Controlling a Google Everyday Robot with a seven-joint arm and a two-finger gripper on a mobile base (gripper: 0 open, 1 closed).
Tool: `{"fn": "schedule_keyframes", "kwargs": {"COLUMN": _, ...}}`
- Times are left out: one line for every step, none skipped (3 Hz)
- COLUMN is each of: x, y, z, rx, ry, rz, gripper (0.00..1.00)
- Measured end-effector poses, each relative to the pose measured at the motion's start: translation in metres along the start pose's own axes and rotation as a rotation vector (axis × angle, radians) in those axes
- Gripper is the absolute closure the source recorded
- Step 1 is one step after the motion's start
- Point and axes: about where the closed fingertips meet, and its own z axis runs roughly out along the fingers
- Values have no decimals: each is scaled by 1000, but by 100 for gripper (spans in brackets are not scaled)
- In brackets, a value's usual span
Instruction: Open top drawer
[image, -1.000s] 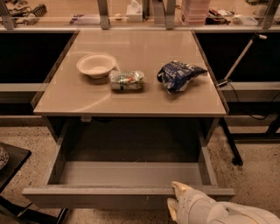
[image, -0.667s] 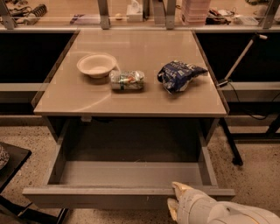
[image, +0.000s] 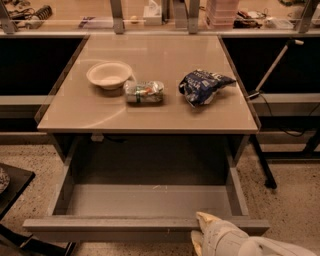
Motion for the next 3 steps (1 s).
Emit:
{"fn": "schedule_keyframes", "kwargs": {"x": 0, "y": 11, "z": 2, "rx": -2, "ry": -4, "rz": 5, "gripper": 100}}
{"fn": "schedule_keyframes", "kwargs": {"x": 1, "y": 11, "z": 2, "rx": -2, "ry": -4, "rz": 5, "gripper": 100}}
{"fn": "schedule_keyframes", "kwargs": {"x": 1, "y": 13, "z": 2, "rx": -2, "ry": -5, "rz": 7, "gripper": 100}}
